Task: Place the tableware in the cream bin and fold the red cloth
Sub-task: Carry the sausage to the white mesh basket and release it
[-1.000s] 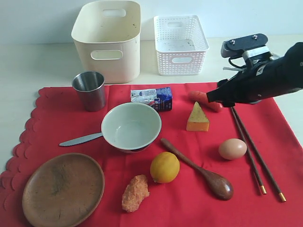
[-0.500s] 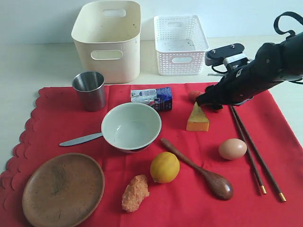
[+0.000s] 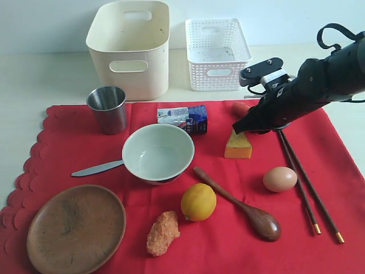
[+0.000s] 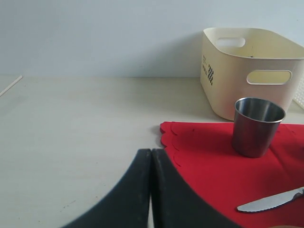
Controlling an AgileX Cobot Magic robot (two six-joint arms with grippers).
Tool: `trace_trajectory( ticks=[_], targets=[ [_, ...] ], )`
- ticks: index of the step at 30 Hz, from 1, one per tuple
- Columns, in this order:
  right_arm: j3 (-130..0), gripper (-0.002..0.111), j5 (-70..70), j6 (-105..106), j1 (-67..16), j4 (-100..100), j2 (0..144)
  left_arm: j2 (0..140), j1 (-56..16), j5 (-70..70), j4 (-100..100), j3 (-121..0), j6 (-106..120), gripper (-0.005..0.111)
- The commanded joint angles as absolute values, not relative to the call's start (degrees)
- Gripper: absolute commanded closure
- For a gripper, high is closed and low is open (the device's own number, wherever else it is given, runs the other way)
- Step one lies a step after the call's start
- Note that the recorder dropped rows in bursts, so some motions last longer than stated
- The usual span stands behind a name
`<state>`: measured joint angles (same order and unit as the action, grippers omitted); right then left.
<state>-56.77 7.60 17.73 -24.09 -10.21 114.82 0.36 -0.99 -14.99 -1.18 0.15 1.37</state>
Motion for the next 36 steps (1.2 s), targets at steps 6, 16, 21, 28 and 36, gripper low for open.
trace_trajectory(
  ticks=[6, 16, 21, 28, 36],
  targets=[
    [-57.0, 0.108, 8.8, 18.5, -24.0, -8.8, 113.0, 0.0, -1.3, -14.7, -1.1, 0.0, 1.3, 0.104],
    [-57.0, 0.108, 11.7, 18.5, -24.0, -8.8, 101.9, 0.0, -1.3, -14.7, -1.1, 0.0, 1.3, 0.104],
    [-57.0, 0.108, 6.2, 18.4, -24.0, -8.8, 97.5, 0.0, -1.3, -14.7, -1.1, 0.0, 1.3, 0.104],
    [-62.3, 0.108, 0.7, 18.4, -24.0, -9.0, 99.4, 0.0, -1.3, -14.7, -1.1, 0.0, 1.3, 0.104],
    [-83.9, 0.108, 10.4, 18.4, -24.0, -9.0, 116.7, 0.0, -1.3, -14.7, -1.1, 0.0, 1.3, 0.104]
  ],
)
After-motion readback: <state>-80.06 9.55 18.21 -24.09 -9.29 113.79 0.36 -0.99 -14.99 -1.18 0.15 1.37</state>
